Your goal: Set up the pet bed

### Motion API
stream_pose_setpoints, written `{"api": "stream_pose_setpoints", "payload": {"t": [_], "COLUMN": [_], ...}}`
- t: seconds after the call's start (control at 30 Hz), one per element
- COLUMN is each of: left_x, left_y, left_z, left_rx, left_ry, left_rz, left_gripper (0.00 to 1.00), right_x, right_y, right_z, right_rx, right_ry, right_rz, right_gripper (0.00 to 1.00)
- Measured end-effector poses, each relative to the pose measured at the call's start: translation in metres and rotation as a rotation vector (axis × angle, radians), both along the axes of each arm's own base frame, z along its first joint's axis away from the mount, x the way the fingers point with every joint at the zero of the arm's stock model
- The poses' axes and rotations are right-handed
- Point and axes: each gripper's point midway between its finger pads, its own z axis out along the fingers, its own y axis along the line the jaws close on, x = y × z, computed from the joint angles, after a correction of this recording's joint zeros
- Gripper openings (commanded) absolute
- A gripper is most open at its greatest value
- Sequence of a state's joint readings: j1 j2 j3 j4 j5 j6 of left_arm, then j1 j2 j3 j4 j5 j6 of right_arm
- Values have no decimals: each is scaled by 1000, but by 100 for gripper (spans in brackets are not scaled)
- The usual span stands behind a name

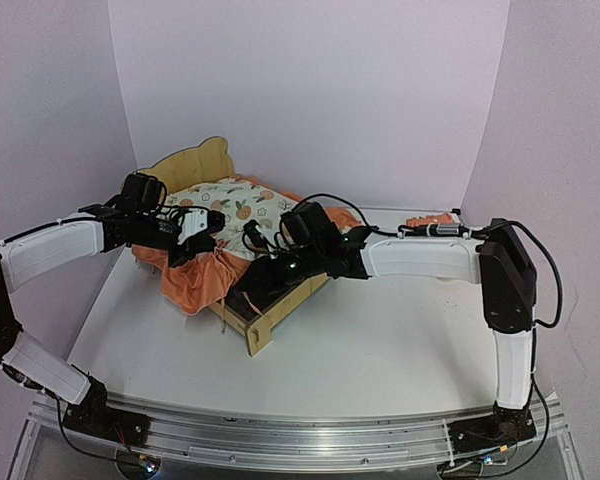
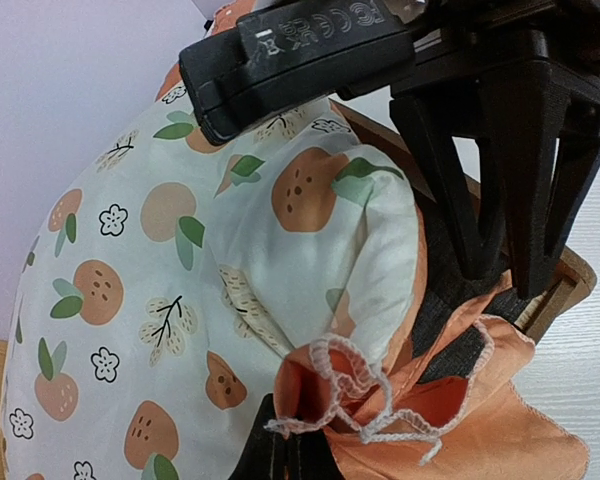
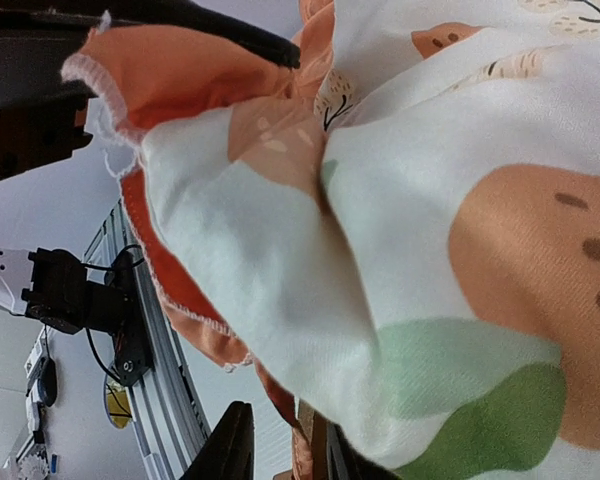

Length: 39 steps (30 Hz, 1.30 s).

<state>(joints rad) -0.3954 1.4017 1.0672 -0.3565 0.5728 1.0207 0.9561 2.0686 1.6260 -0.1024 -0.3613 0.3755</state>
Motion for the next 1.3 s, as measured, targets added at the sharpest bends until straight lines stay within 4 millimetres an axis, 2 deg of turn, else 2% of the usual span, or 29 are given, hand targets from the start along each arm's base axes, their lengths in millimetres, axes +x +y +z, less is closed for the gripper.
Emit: {"api": "stream_pose_setpoints", "payload": {"t": [0.07, 0.2, 0.27, 0.43, 0.63, 0.73, 1.0, 1.3], "left_x": [1, 0, 0, 1, 6, 8, 9, 14], "left_y": [1, 1, 1, 2, 7, 8, 9, 16], "left_z": [0, 0, 0, 0, 2, 2, 3, 3], "left_rx": [0, -1, -1, -1, -4, -4, -6, -1], "left_ry": [0, 2, 2, 1, -9, -12, -17, -19], "left_rz": [2, 1, 1, 3, 21, 26, 31, 53], "left_gripper": [0, 0, 0, 0, 0, 0, 0, 0], "right_x": [-1, -4, -4, 1, 24, 32, 36, 40], "right_y": [1, 5, 7, 9, 29, 32, 31, 43], "right_z": [0, -2, -6, -6, 28, 35, 6, 5], "right_rx": [0, -2, -9, -17, 83, 121, 127, 197], "right_ry": [-1, -2, -4, -30, -128, -168, -153, -132], "right_rz": [2, 2, 0, -19, -68, -105, -166, -204], "right_gripper": [26, 6, 0, 0, 0, 0, 0, 0]}}
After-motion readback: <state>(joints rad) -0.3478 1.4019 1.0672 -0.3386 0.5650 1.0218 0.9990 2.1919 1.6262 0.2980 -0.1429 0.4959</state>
